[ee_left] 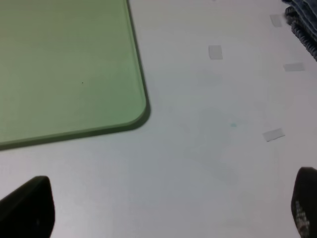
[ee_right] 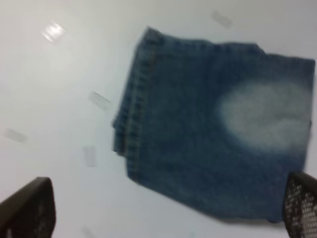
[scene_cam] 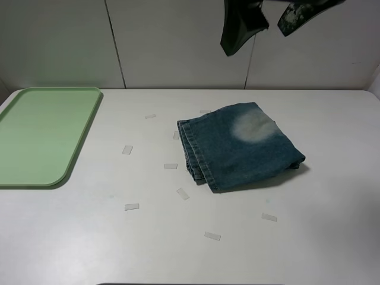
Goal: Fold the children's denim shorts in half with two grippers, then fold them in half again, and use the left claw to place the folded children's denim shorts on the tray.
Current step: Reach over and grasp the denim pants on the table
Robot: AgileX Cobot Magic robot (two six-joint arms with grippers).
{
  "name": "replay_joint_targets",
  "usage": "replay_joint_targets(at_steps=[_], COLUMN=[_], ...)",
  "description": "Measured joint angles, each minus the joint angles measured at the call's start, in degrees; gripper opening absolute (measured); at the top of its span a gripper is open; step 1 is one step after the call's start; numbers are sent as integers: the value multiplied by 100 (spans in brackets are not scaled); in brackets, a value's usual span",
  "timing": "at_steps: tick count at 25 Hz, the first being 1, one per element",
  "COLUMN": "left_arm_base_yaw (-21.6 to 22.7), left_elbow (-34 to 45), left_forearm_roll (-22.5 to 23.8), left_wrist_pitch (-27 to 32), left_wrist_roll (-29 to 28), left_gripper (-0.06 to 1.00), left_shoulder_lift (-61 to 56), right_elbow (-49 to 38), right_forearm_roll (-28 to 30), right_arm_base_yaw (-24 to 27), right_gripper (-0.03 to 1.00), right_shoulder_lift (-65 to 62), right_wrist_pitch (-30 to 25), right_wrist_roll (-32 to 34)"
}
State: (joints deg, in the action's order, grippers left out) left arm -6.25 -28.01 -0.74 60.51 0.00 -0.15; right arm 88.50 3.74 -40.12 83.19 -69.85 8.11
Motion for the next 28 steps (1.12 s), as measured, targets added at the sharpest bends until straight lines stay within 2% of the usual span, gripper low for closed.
replay_joint_targets(at_steps=[4, 16, 28], left_arm_base_yaw=[0, 0, 0], left_elbow=[0, 0, 0], left_forearm_roll=[0, 0, 0], left_wrist_pitch=[0, 0, 0], left_wrist_roll=[0, 0, 0], left_gripper=[95, 95, 95], left_shoulder_lift=[0, 0, 0], right_elbow=[-314, -2810, -4158], right_forearm_roll=[-226, -267, -267], right_arm_base_yaw=[0, 0, 0], right_gripper=[69, 69, 69], right_shoulder_lift=[-624, -2551, -4370], right_wrist_pitch=[20, -16, -20], right_wrist_roll=[0, 62, 64])
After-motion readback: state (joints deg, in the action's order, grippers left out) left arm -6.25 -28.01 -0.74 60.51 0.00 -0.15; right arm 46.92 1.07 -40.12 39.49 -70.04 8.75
